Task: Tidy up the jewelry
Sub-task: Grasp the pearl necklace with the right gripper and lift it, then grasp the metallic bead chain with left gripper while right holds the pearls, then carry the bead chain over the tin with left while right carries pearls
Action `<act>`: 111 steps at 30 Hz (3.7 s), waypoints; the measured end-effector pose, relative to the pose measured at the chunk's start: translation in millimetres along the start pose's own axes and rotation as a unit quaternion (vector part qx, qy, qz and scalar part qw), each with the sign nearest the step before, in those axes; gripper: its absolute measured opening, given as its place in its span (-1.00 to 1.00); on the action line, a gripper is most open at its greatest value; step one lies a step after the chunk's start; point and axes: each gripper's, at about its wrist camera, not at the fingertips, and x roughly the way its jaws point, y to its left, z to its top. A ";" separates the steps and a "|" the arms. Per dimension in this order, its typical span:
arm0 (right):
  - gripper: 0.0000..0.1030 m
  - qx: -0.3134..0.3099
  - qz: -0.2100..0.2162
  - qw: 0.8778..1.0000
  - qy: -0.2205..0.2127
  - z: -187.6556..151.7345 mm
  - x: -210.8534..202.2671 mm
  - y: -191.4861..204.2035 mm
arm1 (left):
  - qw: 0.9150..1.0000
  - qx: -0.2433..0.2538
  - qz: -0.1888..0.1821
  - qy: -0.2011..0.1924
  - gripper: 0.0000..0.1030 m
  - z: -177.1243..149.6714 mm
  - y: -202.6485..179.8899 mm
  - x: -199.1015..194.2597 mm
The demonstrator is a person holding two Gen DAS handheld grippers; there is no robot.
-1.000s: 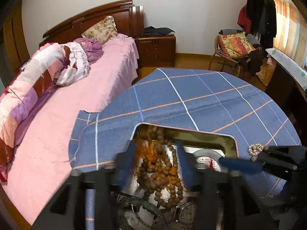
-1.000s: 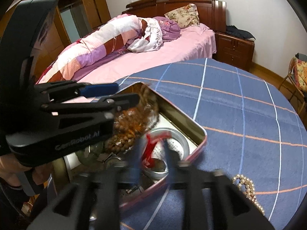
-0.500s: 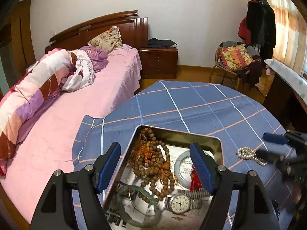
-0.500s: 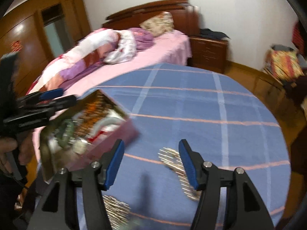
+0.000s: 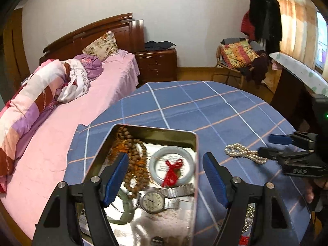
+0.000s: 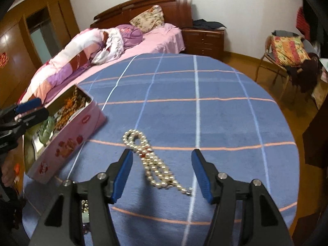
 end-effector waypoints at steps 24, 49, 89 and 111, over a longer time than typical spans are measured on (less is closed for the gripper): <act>-0.69 -0.022 -0.039 0.999 0.024 -34.1 -9.0 3.0 | 0.994 0.081 -0.066 0.025 0.35 -42.7 -77.2 -15.7; -0.69 -0.029 -0.027 0.999 0.021 -43.3 -9.7 10.0 | 0.988 0.042 -0.103 0.108 -0.71 -66.0 -80.4 19.1; -0.71 -0.054 0.008 0.996 -0.074 0.3 -57.2 62.6 | 0.997 -0.013 -0.059 -0.044 -0.83 -0.7 -12.6 -68.4; -0.71 -0.109 0.032 0.990 -0.083 31.3 -40.4 128.4 | 0.994 -0.093 0.021 -0.054 -0.83 4.5 72.6 -69.3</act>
